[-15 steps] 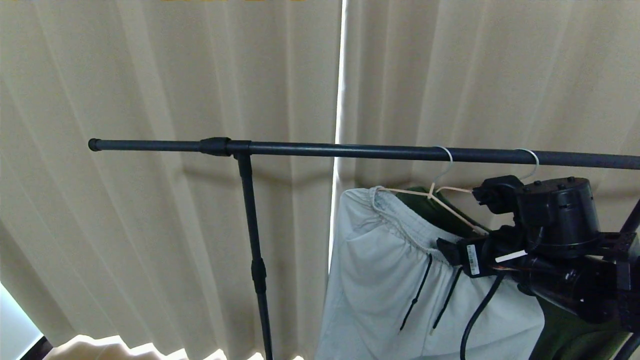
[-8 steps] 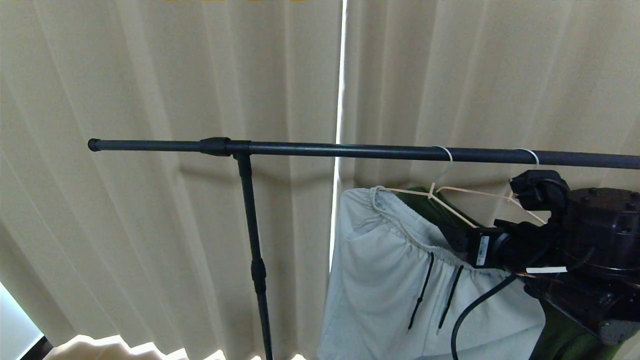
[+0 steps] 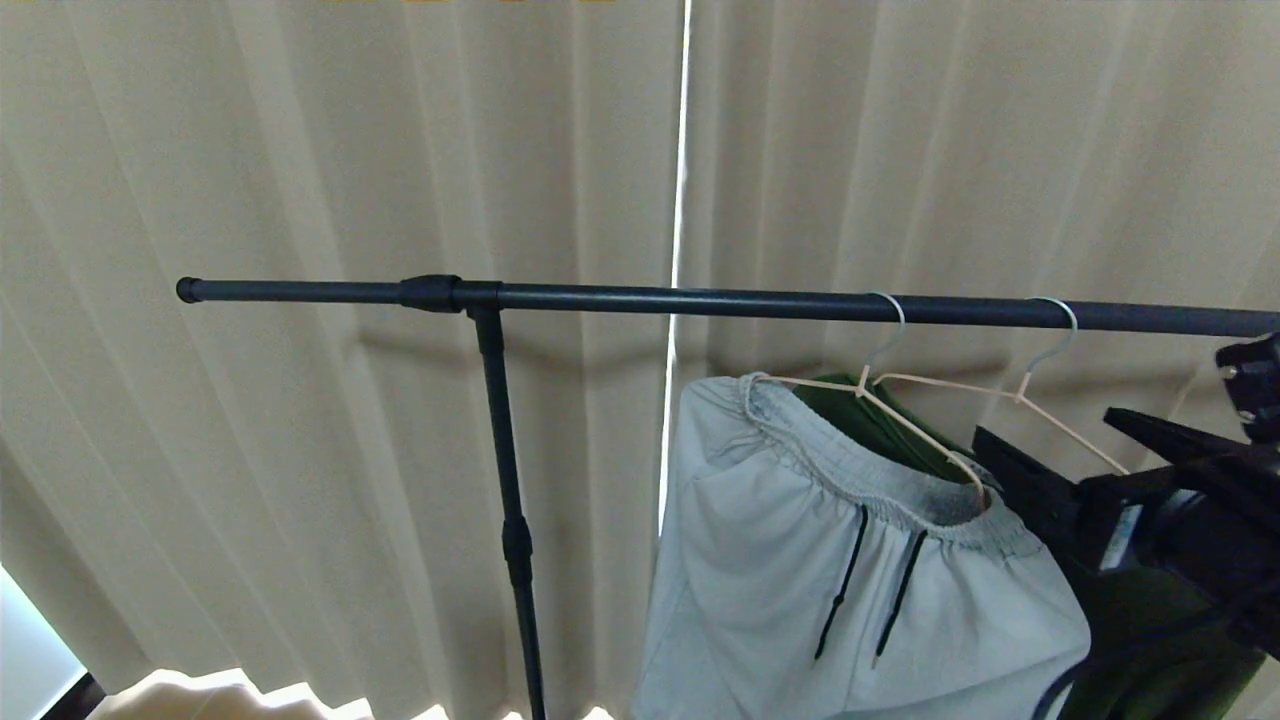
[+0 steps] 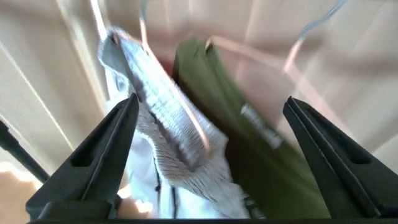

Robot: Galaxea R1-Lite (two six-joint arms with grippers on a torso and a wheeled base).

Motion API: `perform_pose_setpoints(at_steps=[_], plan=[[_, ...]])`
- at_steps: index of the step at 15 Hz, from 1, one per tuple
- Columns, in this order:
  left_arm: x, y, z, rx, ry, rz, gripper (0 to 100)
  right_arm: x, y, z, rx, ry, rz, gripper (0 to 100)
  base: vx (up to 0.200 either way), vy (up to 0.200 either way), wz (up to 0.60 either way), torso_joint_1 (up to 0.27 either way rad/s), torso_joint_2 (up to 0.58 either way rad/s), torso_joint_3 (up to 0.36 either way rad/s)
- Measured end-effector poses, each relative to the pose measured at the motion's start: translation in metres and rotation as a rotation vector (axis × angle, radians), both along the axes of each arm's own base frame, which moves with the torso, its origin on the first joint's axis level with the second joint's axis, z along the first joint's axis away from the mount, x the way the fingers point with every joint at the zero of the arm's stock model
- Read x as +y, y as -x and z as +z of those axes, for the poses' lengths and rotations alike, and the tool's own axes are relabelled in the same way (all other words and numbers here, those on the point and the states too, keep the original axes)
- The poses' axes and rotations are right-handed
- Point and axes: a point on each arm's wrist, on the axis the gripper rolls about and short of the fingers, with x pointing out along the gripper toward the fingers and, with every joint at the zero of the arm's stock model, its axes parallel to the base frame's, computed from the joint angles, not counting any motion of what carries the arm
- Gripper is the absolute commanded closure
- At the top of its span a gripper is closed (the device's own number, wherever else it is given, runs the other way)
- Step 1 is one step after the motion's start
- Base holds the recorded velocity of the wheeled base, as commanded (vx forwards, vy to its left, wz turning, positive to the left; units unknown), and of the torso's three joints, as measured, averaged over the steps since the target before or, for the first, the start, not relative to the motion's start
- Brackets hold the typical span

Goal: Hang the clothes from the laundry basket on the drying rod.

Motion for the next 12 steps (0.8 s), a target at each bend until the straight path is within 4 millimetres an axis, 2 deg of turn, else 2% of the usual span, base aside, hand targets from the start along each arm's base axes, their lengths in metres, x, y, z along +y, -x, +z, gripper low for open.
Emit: perform_pose_setpoints(at_steps=[3,8,12], plan=[[0.000,0.000,0.000,0.000,0.000,0.000,0,-0.023,0.037,0.006,-0.069,0.131,0.073,0,0.000,0.000,0.00,0.000,0.00,0.000],[0.000,0.000,0.000,0.000,0.000,0.000,0,-0.052,0.088,-0.003,-0.087,0.291,0.238,0,0.000,0.000,0.00,0.000,0.00,0.000],[0.000,0.000,0.000,0.000,0.000,0.000,0,-0.064,0.107,-0.005,-0.144,0.313,0.286,0,0.000,0.000,0.00,0.000,0.00,0.000]])
